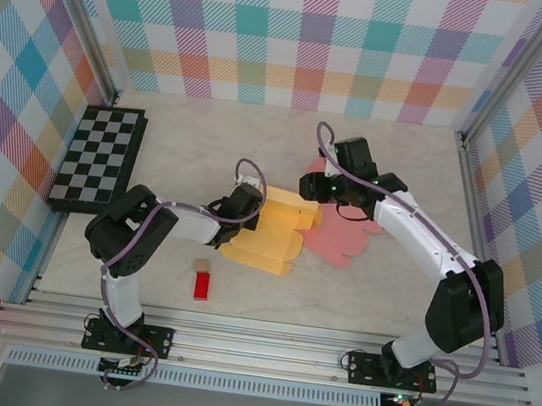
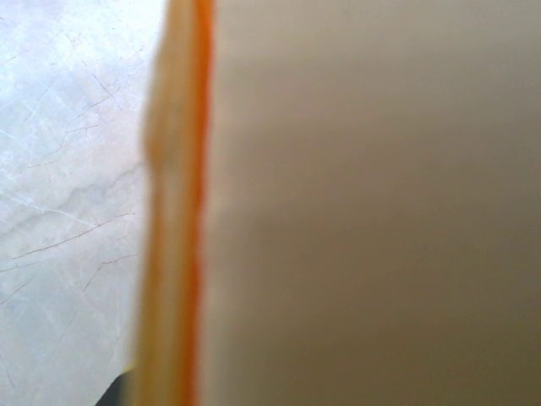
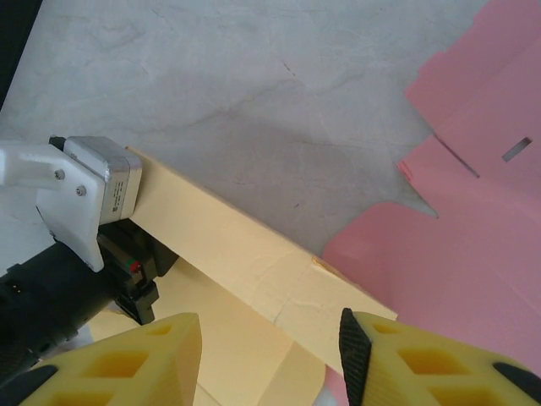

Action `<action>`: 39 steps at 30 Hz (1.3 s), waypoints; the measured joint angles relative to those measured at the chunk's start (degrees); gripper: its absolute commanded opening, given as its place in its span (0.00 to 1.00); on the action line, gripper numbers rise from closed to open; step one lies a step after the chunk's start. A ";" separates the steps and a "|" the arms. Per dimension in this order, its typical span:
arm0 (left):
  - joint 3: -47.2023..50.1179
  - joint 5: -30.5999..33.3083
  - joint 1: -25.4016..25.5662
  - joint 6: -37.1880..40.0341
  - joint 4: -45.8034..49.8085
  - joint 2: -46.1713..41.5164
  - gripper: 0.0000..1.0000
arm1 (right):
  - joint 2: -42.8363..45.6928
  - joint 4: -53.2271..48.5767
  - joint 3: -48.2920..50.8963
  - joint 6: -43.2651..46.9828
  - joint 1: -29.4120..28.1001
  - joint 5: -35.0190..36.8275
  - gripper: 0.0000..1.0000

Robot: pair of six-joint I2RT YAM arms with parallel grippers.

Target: Fold the paper box

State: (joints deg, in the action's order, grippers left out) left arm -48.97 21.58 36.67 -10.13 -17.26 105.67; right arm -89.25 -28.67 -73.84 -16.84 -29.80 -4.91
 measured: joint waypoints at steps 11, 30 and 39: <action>-0.04 -0.09 0.00 -0.61 0.70 -0.35 0.00 | -6.91 1.64 0.04 -7.39 0.09 -4.85 0.49; 0.00 -0.52 0.00 -0.61 1.11 -0.55 0.00 | -7.85 6.78 3.37 -12.57 0.07 -3.96 0.52; 0.00 -0.96 0.04 -0.61 1.11 -0.55 0.00 | -6.36 8.04 5.09 -14.25 -0.02 -2.23 0.54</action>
State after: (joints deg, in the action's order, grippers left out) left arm -48.97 20.62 36.71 -10.74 -16.14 105.12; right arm -95.61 -20.62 -68.75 -31.09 -29.82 -7.14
